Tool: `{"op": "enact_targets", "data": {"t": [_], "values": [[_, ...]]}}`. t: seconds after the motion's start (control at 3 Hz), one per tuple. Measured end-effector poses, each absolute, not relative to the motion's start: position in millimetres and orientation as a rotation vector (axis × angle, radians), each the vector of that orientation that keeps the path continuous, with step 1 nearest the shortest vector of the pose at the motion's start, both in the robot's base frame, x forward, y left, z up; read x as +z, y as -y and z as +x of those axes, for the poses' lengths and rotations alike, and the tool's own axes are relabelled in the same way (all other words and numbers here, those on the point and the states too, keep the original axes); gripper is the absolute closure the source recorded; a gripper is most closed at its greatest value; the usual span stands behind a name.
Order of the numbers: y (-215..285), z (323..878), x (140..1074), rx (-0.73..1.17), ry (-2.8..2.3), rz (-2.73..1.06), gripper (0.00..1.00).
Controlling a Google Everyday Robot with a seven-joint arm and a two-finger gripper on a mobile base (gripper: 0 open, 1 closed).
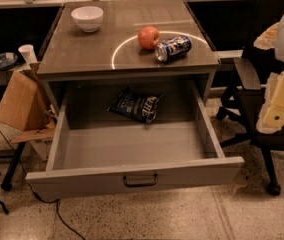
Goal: Pick blue chip bag from top drawer and place on counter
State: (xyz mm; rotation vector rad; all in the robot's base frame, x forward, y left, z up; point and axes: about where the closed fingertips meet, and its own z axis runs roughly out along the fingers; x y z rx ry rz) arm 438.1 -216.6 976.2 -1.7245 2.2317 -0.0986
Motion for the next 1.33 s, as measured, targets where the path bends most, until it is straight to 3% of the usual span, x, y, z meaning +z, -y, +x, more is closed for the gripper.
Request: {"op": "enact_targets", "data": {"t": [0.67,1.33], "values": [[196,445,962,0.030,-2.290,-1.592,0.00],[132,454,850,0.423,-2.508,-1.108,0.00]]}}
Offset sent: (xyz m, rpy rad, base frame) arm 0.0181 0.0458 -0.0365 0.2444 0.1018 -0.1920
